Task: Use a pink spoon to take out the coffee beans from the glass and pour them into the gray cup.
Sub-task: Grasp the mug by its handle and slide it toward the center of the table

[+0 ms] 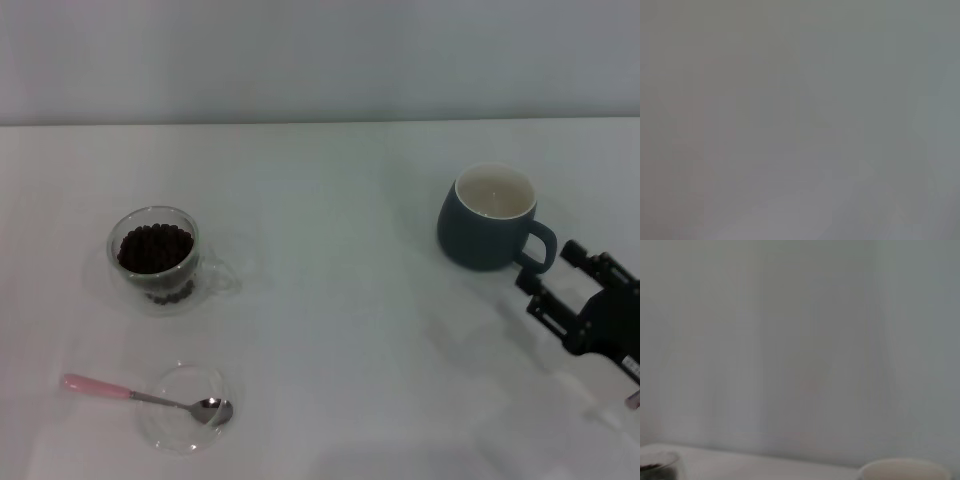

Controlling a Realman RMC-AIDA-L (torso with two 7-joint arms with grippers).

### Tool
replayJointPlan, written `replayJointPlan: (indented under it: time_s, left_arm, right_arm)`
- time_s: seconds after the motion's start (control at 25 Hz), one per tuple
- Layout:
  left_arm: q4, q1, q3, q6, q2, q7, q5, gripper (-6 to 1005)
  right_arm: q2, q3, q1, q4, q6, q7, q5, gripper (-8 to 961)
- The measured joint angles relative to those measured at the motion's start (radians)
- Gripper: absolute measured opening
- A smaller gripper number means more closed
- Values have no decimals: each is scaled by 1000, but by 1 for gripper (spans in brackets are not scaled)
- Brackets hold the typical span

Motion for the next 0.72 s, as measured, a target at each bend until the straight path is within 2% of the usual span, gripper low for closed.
replayJointPlan:
  time_s: [0.28,0.72]
  left_arm:
    - [-14,-5,0,13,-2,0,6,774]
    - [-16,-7,0,10,-1,0,29,775]
  right_arm:
    - [2,-21,6,-47,143,-3,24,725]
    - [3,-20,25,-73,203,-74,161,724]
